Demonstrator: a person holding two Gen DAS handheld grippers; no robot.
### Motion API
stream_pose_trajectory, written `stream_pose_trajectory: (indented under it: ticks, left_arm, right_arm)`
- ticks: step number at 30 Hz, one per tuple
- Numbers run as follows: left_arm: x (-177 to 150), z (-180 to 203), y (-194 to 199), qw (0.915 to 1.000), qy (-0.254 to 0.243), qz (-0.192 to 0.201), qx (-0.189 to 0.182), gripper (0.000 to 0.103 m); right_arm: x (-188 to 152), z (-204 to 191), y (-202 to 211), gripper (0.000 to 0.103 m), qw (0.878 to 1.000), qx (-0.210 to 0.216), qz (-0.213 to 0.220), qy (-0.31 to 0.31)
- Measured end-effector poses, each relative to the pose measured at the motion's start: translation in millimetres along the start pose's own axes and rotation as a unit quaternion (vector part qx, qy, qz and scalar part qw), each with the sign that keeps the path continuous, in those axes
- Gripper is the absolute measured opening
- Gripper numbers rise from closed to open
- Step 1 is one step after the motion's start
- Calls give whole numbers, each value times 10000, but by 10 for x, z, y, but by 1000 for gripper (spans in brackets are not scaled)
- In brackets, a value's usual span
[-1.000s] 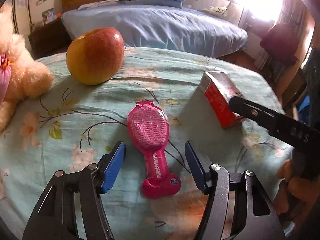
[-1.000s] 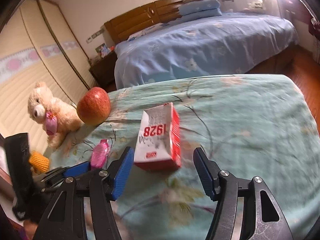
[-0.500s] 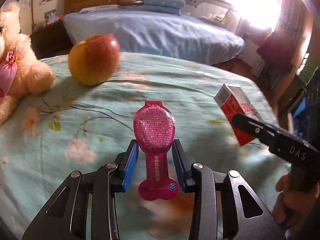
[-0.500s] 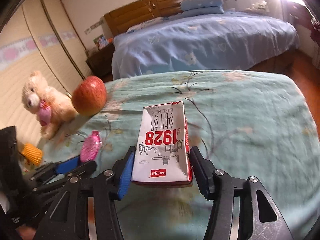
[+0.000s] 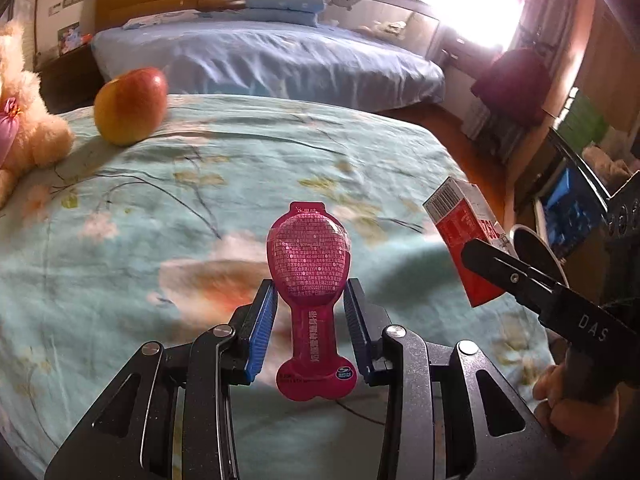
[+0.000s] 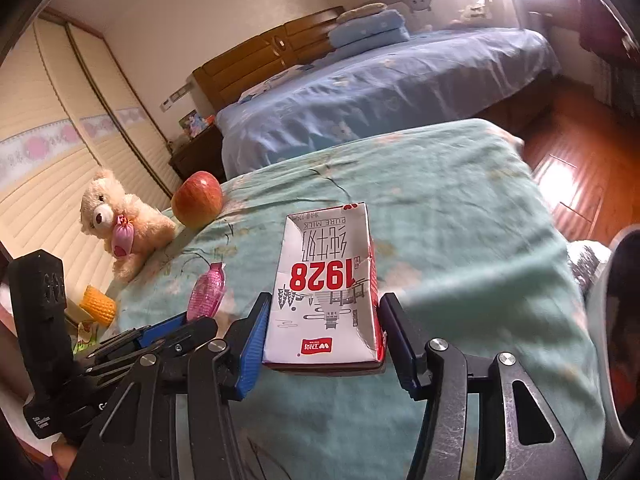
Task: Collect trash
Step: 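Carry the pink hairbrush and milk carton over the trash bin with both tools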
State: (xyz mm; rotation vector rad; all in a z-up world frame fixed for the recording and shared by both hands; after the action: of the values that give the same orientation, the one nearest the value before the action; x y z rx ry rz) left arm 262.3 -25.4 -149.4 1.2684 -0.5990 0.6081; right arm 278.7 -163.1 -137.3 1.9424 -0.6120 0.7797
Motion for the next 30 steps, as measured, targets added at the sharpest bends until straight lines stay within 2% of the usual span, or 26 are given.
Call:
stream_pose_trajectory:
  ticks: [15,30]
  left_arm:
    - [-185,698,119,9981,-493,-65,-375,33]
    - [-261,1008,214,9958,-763,-43,-502,33]
  right_arm:
    - [-227,445,634,55,9983,-321,300,-384]
    - [-292,638,917,55,9965,-409,489,-538]
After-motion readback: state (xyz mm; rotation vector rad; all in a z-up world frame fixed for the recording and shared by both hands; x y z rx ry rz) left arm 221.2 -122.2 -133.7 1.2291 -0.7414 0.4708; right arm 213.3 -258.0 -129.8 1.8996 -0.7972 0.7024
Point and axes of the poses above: each gripper's, at about its wrist camera, not at the fingertips, and y roughly against the way its jaws point, z to its right, x to its top, the point moved 10 cm from there along -y, roughly the way its jaws point, and after that the axes turned 6 degrees about z, right-handed, at the moved point
